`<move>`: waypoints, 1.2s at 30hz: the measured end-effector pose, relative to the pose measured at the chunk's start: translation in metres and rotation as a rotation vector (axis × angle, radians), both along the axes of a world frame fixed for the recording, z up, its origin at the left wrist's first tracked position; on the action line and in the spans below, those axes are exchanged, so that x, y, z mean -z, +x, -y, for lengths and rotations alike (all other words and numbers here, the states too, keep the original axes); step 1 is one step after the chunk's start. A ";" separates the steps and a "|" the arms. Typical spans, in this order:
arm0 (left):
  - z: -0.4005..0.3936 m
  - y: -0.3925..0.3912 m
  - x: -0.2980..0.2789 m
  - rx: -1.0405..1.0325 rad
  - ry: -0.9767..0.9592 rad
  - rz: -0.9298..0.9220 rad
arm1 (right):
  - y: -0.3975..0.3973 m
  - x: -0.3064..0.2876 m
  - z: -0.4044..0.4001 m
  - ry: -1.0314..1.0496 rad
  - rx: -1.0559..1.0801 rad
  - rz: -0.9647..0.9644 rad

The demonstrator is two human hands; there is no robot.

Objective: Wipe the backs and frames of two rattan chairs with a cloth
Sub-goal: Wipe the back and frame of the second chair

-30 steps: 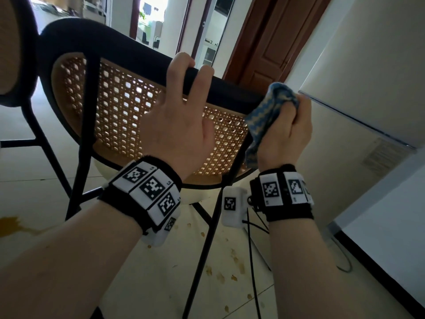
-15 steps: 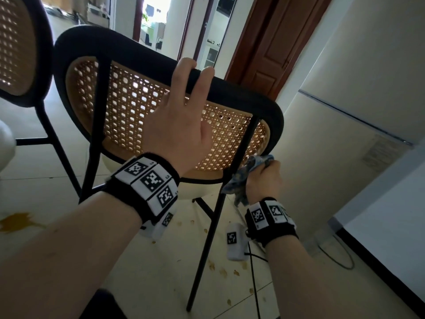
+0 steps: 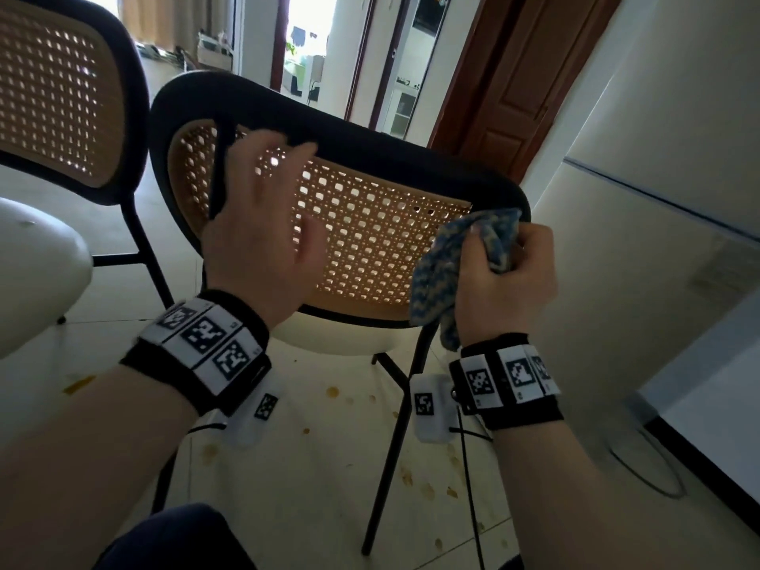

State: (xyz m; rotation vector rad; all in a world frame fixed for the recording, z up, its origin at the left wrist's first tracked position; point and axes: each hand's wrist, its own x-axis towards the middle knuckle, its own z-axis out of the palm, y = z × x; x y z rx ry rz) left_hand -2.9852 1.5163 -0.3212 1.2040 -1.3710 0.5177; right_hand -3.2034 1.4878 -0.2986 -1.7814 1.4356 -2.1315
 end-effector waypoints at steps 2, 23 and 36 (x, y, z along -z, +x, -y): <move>-0.001 0.013 0.006 -0.066 0.036 -0.117 | 0.010 0.000 0.000 0.003 -0.016 0.012; 0.020 0.056 0.027 -0.319 0.522 -0.262 | 0.088 0.019 0.012 0.037 -0.179 0.144; 0.022 0.039 0.022 -0.354 0.521 -0.353 | 0.069 0.025 0.019 -0.017 -0.234 -0.210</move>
